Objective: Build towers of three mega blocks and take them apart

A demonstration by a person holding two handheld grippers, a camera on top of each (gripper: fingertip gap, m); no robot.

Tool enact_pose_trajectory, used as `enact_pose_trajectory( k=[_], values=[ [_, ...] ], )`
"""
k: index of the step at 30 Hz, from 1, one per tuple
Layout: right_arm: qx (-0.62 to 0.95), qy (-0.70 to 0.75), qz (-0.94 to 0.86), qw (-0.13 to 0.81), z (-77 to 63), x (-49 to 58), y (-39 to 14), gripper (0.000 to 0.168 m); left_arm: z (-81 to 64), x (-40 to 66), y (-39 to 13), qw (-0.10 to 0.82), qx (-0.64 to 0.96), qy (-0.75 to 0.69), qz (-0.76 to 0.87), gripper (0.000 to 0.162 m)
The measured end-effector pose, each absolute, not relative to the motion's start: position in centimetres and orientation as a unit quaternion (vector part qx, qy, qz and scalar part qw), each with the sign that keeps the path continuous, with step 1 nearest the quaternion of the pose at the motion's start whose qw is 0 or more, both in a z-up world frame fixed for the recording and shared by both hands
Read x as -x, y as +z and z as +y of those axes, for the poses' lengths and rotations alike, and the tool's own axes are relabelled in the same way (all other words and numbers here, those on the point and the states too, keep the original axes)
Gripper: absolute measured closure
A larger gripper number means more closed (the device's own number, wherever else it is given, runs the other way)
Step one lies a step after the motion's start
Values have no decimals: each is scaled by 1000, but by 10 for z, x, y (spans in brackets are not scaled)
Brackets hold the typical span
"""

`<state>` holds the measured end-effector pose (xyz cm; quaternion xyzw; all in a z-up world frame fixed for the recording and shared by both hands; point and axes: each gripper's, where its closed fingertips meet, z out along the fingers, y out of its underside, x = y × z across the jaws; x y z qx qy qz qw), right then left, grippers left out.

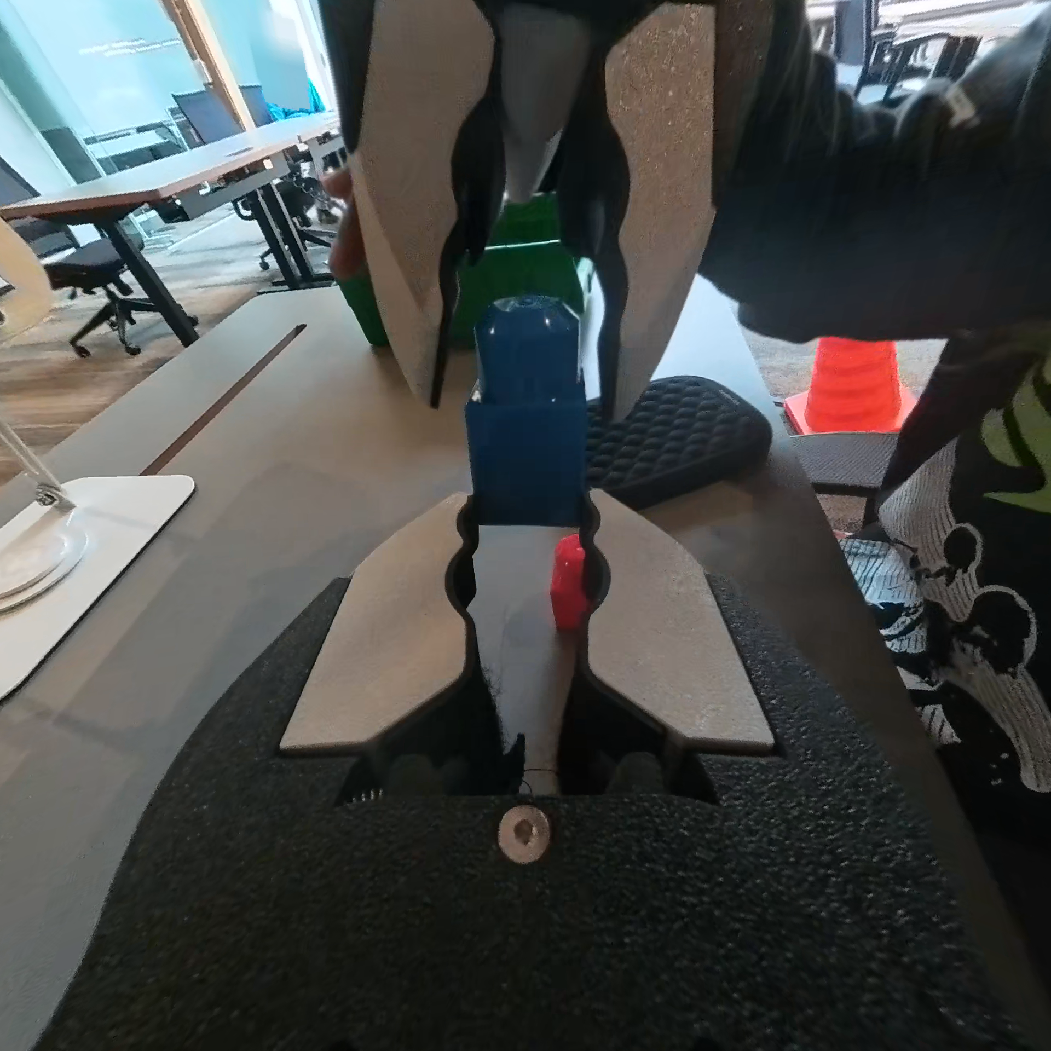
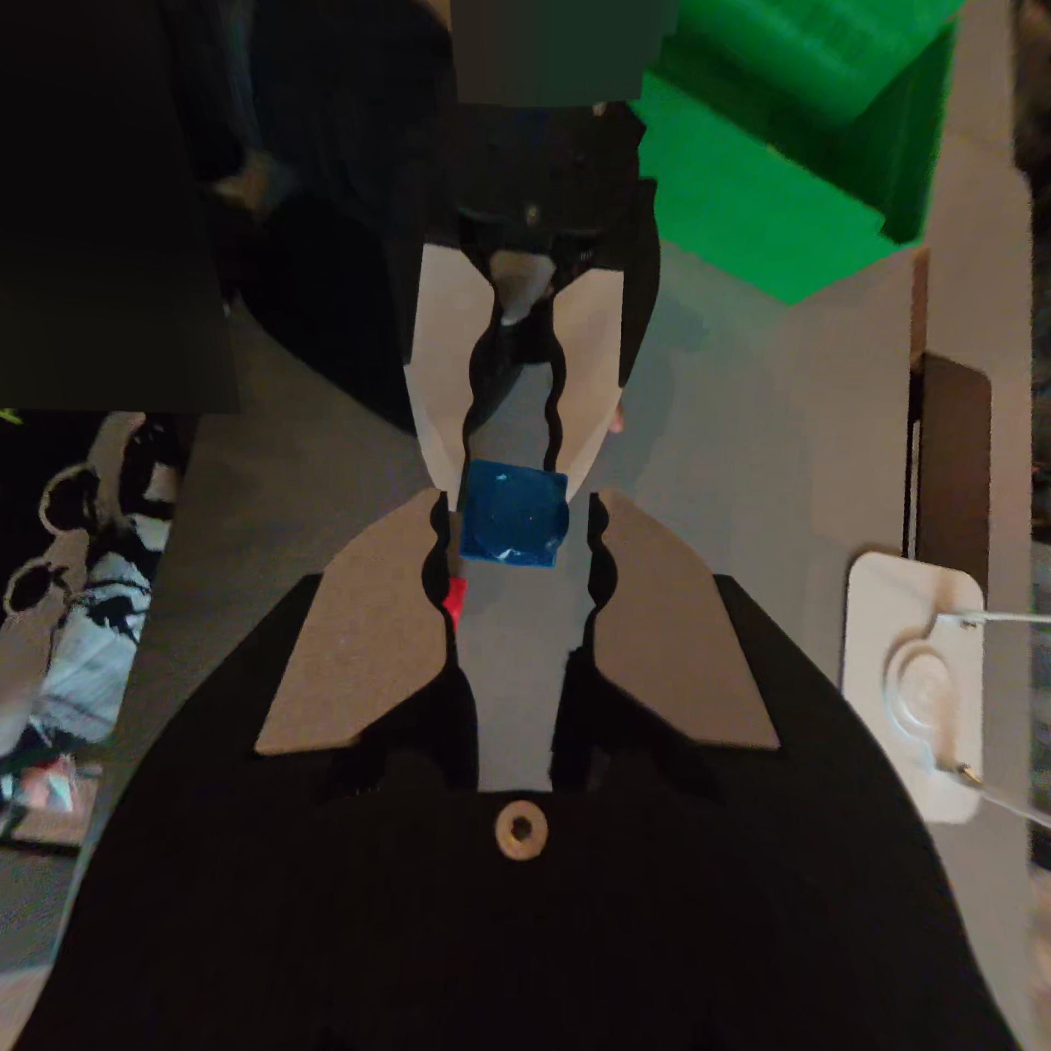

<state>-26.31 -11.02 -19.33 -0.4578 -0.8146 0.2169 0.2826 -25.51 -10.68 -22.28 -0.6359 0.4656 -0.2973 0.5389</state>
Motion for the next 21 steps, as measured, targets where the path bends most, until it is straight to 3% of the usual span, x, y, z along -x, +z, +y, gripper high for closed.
enact_pose_trajectory(
  k=[7, 12, 21],
  values=[
    [448, 156, -840, 263, -110, 262, -203, 133, -107, 257, -226, 557, 625, -286, 467, 126],
    [461, 134, -847, 228, -107, 249, -221, 134, -101, 276, -255, 530, 643, -273, 481, 87],
    [486, 117, -849, 173, -108, 229, -253, 133, -96, 276, -281, 522, 626, -303, 494, 72]
  ],
)
